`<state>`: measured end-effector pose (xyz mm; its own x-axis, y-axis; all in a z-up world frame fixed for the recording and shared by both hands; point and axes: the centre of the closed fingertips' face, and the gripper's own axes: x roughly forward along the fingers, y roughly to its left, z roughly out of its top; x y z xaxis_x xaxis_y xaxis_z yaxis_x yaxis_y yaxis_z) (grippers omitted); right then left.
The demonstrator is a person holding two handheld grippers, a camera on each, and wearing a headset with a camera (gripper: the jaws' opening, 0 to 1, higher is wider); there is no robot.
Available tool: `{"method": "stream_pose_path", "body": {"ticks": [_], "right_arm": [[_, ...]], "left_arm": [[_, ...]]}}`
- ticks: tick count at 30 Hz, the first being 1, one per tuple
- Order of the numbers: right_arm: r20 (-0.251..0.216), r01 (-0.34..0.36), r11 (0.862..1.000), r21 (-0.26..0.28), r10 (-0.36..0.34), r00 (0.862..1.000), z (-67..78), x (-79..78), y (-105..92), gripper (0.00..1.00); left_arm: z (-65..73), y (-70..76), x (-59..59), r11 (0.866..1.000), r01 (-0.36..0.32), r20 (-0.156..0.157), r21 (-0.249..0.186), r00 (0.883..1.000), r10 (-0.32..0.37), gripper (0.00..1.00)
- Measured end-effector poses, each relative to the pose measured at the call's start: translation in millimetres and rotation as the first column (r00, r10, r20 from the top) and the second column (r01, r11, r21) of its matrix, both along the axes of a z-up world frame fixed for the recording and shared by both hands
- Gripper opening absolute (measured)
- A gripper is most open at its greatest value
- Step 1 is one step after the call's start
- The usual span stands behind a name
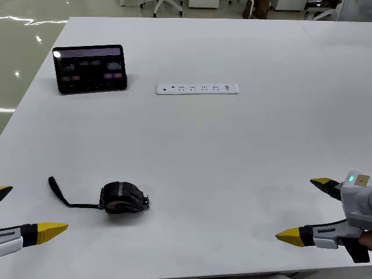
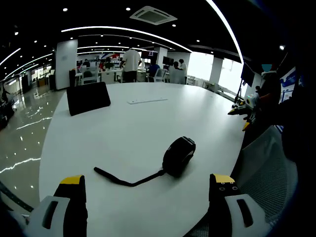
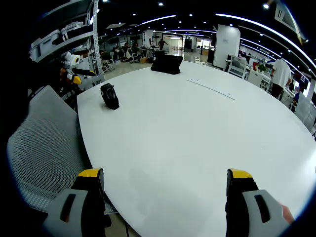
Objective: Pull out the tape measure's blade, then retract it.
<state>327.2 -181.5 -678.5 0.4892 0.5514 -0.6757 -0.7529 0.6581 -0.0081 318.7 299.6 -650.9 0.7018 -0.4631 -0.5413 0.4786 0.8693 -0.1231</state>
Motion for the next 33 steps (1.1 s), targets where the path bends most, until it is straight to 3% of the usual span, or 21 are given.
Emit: {"method": "stream_pose_path", "body": {"ticks": [13,19,22,23,25,28,30,31,33], "right_arm": [[-0.005,0.002,1.0,-0.001,-0.002,1.0,-1.3,-2.8,1.8,0.98],[0.016,-0.009,1.0,-0.004,0.009,1.0,1.0,1.1,2.9,1.0],[0.017,-0.036,0.999,-0.026,0.036,0.999,0.4,4.9,8.3,0.98],[0.026,-0.06,0.998,-0.032,0.061,0.998,2.0,7.7,13.2,0.98],[0.032,-0.089,0.996,-0.03,0.089,0.995,6.1,13.4,24.2,0.99],[0.049,-0.136,0.99,-0.026,0.137,0.989,13.3,23.2,42.3,1.0],[0.019,-0.196,0.981,0.01,0.195,0.981,14.0,24.3,62.7,0.97],[0.004,-0.227,0.974,0.01,0.227,0.974,12.2,23.4,70.0,0.97],[0.03,-0.296,0.954,-0.045,0.298,0.954,8.1,33.0,83.5,1.0]], "left_arm": [[-0.4,3.2,-2.1,1.0,-0.004,-0.003,0.0,1.0,0.004,1.0],[1.0,2.8,1.1,1.0,0.018,0.018,0.013,1.0,-0.018,1.0],[-1.0,-6.3,3.0,0.998,0.058,-0.02,0.0,0.998,-0.058,1.0],[2.2,-15.6,3.7,0.995,0.09,-0.034,-0.034,0.995,-0.091,1.0],[8.9,-22.0,13.8,0.991,0.135,-0.004,-0.004,0.991,-0.135,1.0],[12.3,-30.7,26.7,0.981,0.193,-0.012,0.035,0.981,-0.193,1.0],[11.1,-30.7,41.3,0.967,0.227,-0.005,0.117,0.974,-0.228,1.0],[9.8,-34.4,42.8,0.96,0.252,-0.025,0.119,0.968,-0.25,1.0],[8.5,-45.0,48.1,0.943,0.309,-0.055,0.121,0.951,-0.305,1.0]]}}
